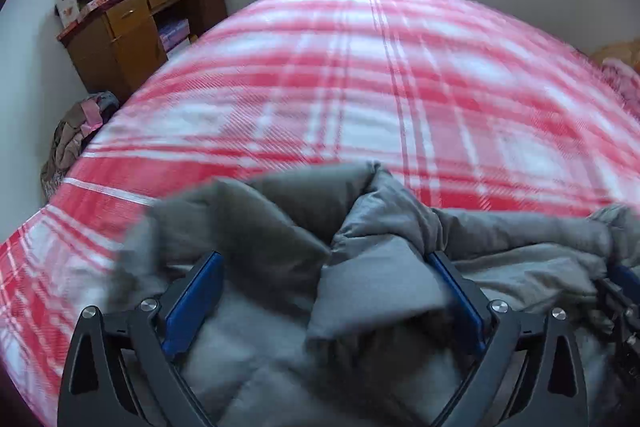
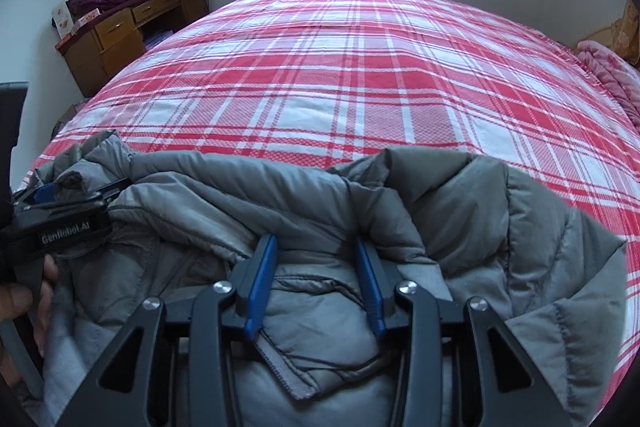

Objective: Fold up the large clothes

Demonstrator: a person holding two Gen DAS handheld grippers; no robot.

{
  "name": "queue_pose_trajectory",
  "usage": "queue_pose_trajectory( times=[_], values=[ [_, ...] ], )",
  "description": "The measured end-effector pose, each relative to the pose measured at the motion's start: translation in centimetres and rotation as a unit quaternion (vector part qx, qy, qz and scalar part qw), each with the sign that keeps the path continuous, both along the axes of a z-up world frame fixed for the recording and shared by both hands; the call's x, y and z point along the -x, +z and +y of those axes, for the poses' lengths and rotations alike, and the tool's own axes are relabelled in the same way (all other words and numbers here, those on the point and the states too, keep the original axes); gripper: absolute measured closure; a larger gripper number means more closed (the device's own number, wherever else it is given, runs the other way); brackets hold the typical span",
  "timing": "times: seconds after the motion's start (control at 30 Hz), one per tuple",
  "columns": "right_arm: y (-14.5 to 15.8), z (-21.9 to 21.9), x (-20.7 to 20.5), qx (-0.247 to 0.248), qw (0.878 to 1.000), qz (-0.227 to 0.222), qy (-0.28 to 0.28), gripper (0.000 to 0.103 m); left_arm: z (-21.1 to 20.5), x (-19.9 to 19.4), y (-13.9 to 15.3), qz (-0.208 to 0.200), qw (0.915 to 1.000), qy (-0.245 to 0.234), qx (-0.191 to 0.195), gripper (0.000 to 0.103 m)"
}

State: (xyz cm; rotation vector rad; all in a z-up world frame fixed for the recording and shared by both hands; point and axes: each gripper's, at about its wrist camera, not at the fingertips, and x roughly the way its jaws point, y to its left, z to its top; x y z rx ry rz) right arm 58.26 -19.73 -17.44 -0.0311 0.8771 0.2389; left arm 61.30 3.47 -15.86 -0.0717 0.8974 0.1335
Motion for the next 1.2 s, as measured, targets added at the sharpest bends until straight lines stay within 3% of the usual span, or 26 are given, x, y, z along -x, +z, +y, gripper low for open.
queue_pose_trajectory(
  times=[0.03, 0.1, 0.17, 0.3, 0.57, 0.83, 1.07, 1.2],
  values=[
    [0.8, -0.5, 0.5, 0.0, 1.0, 0.002, -0.001, 0.05, 0.8, 1.4, 1.8, -0.024, 0.9995, -0.007, 0.02, 0.003],
    [2.8, -1.5, 2.6, -0.005, 1.0, -0.013, -0.008, 0.021, 2.2, 4.1, 4.4, -0.049, 0.9976, -0.02, 0.044, 0.003],
    [4.4, -2.8, 5.2, -0.004, 0.999, -0.036, -0.004, 0.016, 3.8, 8.1, 6.1, -0.053, 0.9976, -0.032, 0.033, 0.003],
    [5.6, -6.6, 11.6, -0.003, 0.999, -0.032, -0.002, 0.016, 6.2, 16.7, 5.5, -0.037, 0.9985, -0.04, -0.003, 0.003],
    [2.5, -13.5, 26.8, -0.028, 0.999, 0.007, -0.041, 0.016, 8.8, 32.6, 0.6, 0.006, 0.9986, -0.052, -0.009, 0.003],
    [0.7, -15.4, 35.7, -0.039, 0.996, 0.021, -0.08, 0.016, 9.1, 39.5, -2.1, 0.024, 0.9985, -0.045, 0.02, 0.003],
    [-0.8, -15.0, 40.7, -0.051, 0.996, 0.025, -0.075, 0.016, 9.5, 43.4, -3.0, 0.025, 0.9983, -0.045, 0.028, 0.003],
    [-1.5, -15.0, 43.1, -0.059, 0.995, 0.028, -0.073, 0.022, 10.2, 45.3, -3.7, 0.03, 0.998, -0.043, 0.035, 0.003]
  ],
)
